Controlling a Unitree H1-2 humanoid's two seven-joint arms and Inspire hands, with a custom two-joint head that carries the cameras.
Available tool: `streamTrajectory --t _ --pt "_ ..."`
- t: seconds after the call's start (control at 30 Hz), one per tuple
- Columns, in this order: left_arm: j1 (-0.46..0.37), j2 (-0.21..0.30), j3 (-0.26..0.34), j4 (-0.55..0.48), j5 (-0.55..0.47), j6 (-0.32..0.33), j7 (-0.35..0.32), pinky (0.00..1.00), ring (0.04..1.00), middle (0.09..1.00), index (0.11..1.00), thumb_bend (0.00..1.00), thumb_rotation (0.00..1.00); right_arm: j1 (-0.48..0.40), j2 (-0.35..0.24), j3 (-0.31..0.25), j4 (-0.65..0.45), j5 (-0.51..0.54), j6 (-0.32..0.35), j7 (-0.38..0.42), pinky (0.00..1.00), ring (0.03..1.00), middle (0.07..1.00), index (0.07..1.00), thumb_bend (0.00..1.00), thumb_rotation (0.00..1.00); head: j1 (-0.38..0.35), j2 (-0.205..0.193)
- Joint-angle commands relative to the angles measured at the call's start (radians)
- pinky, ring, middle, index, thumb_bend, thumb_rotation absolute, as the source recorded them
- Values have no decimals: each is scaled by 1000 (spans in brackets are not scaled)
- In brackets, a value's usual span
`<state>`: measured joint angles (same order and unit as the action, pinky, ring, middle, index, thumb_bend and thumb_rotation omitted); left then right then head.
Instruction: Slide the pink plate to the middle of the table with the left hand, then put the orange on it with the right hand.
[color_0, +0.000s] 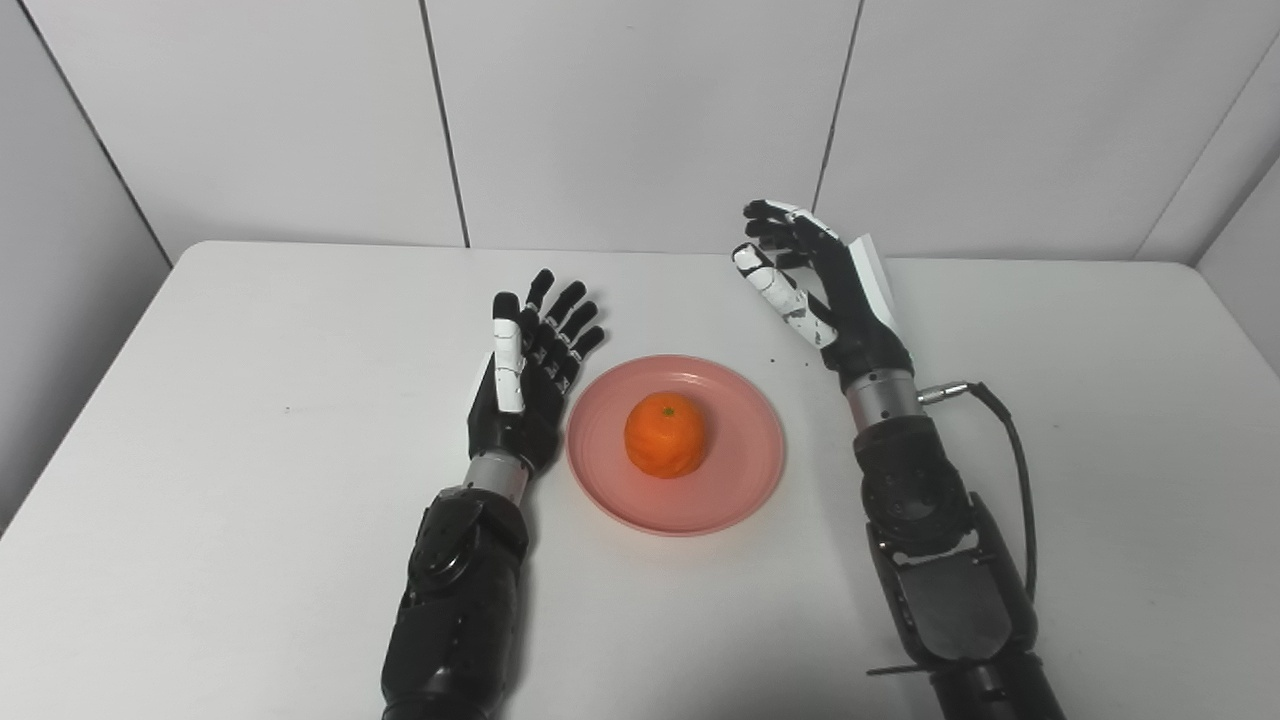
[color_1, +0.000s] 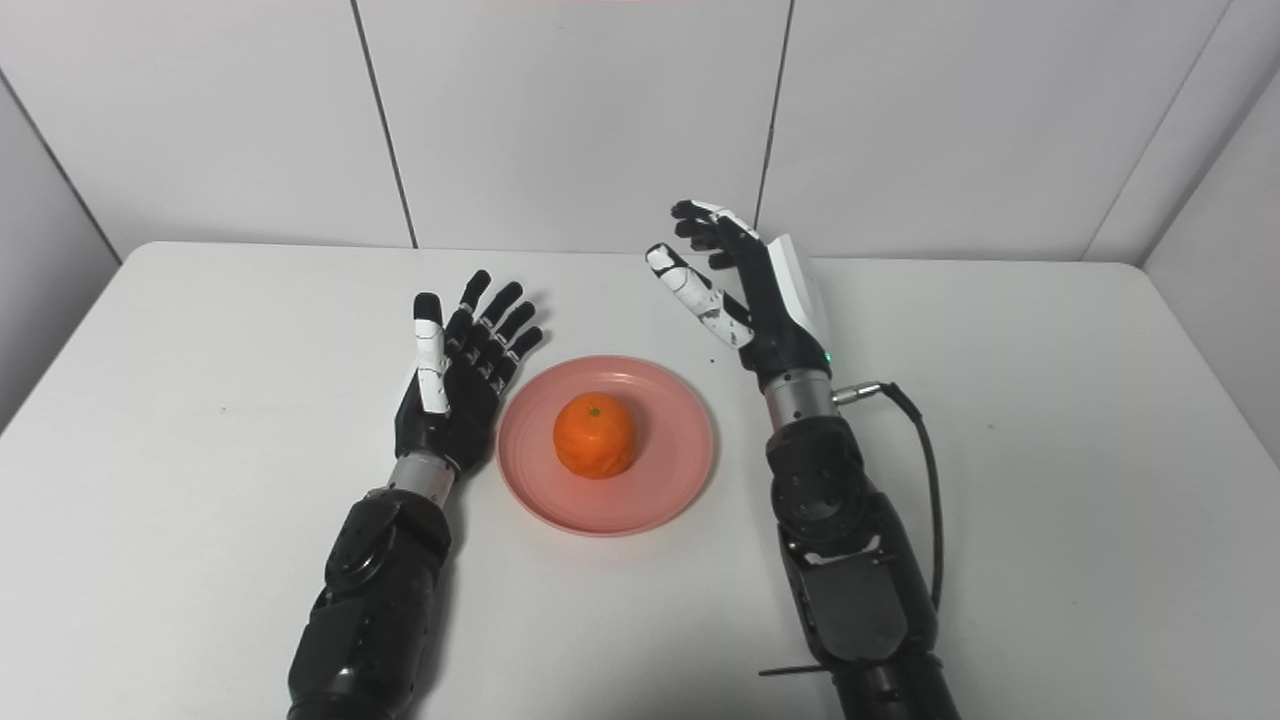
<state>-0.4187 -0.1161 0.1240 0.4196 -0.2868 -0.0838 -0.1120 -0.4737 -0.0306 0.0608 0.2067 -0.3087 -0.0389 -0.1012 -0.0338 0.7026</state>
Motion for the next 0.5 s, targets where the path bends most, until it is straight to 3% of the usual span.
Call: streamTrajectory --t 0.0,0.1,0.2,0.23,0.3,0.47 --pt "9 16 8 35 67 -66 68 936 944 943 936 987 885 -15 27 -46 8 94 -90 -32 667 763 798 783 835 1000 0 2" --pt "7 19 -2 42 152 -132 142 994 989 983 967 943 914 14 58 -108 54 205 -114 -26 789 829 855 837 866 1000 0 3" --pt "6 31 -28 53 252 -172 211 1000 999 998 994 920 941 39 59 -133 100 275 -125 4 860 876 889 860 893 1000 0 4" --pt "6 35 -36 56 279 -183 228 1000 1000 1000 998 904 962 45 57 -136 110 294 -121 15 930 913 918 879 906 1000 0 4" --pt "10 47 -63 54 354 -171 274 1000 1000 1000 1000 873 972 64 62 -151 148 340 -115 32 982 950 946 900 888 1000 0 3" --pt "23 60 -92 3 393 -44 272 1000 1000 1000 1000 872 950 89 86 -181 238 419 -137 42 1000 988 972 931 863 1000 0 9"
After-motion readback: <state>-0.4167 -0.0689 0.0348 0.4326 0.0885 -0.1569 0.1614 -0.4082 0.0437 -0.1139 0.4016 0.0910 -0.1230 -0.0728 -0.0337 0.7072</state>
